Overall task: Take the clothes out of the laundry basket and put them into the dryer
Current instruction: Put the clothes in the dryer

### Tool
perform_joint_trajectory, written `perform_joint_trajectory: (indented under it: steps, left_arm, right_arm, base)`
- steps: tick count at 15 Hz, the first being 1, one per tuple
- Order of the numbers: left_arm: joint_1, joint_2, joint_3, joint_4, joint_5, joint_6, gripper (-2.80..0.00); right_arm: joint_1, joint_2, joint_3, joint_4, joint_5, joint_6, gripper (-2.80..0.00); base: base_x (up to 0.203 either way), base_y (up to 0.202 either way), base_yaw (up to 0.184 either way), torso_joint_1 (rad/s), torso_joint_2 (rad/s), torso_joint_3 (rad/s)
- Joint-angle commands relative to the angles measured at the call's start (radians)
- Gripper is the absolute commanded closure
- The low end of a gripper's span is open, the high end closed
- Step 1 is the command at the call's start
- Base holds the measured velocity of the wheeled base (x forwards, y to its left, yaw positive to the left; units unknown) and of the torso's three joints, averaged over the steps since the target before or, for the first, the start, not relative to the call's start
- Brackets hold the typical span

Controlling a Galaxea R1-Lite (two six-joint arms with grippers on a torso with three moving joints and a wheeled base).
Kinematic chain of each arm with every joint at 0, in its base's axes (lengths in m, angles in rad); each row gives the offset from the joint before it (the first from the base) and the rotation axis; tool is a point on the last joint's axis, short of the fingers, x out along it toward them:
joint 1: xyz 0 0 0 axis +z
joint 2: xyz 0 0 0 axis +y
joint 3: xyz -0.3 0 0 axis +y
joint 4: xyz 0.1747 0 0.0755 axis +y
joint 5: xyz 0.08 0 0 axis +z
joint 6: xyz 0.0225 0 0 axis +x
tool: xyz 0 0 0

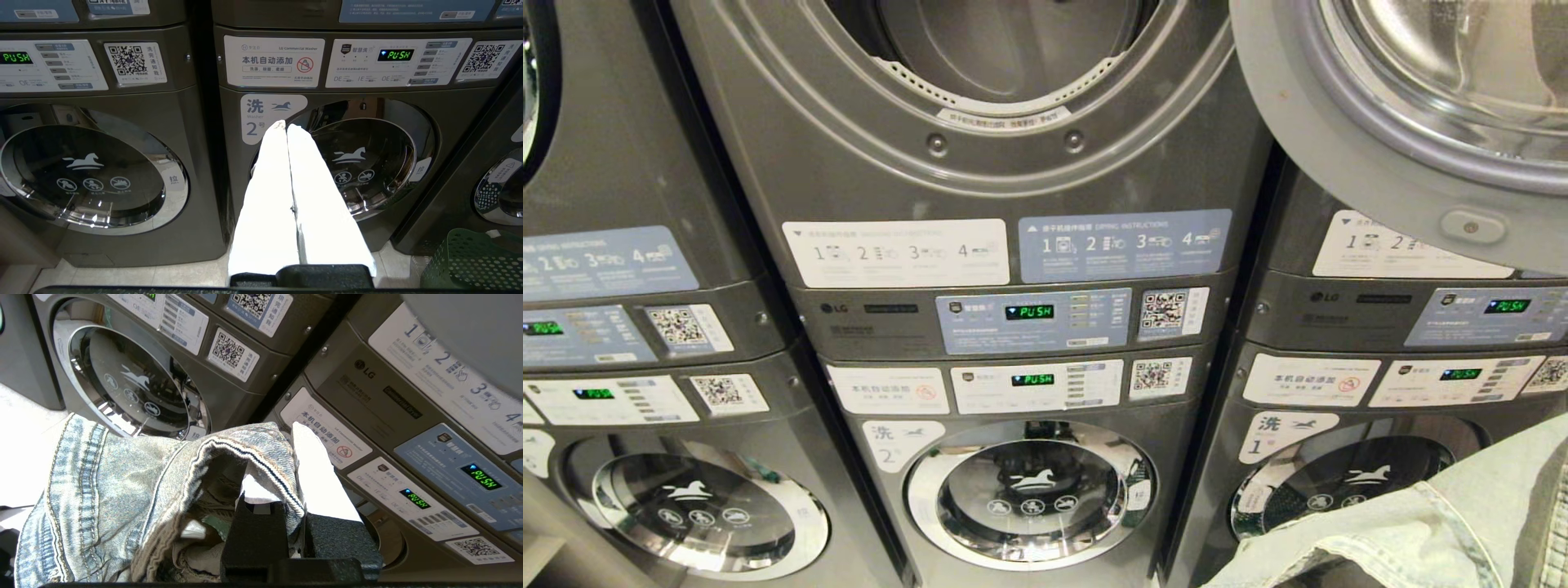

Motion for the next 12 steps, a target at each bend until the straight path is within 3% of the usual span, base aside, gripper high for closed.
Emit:
perform_joint_trajectory:
  steps: [1, 12]
  left_arm:
    - [0.000, 0.000, 0.002, 0.000, 0.000, 0.000, 0.00]
    - [0.000, 0.000, 0.002, 0.000, 0.000, 0.000, 0.00]
  right_arm:
    - [0.000, 0.002, -0.001, 0.001, 0.004, -0.003, 0.00]
    - [0.000, -0.010, -0.003, 0.000, 0.003, -0.003, 0.00]
  base:
    - [0.000, 0.000, 0.000, 0.129, -0.28, -0.140]
    - [0.000, 0.000, 0.000, 0.091, -0.18, -0.093]
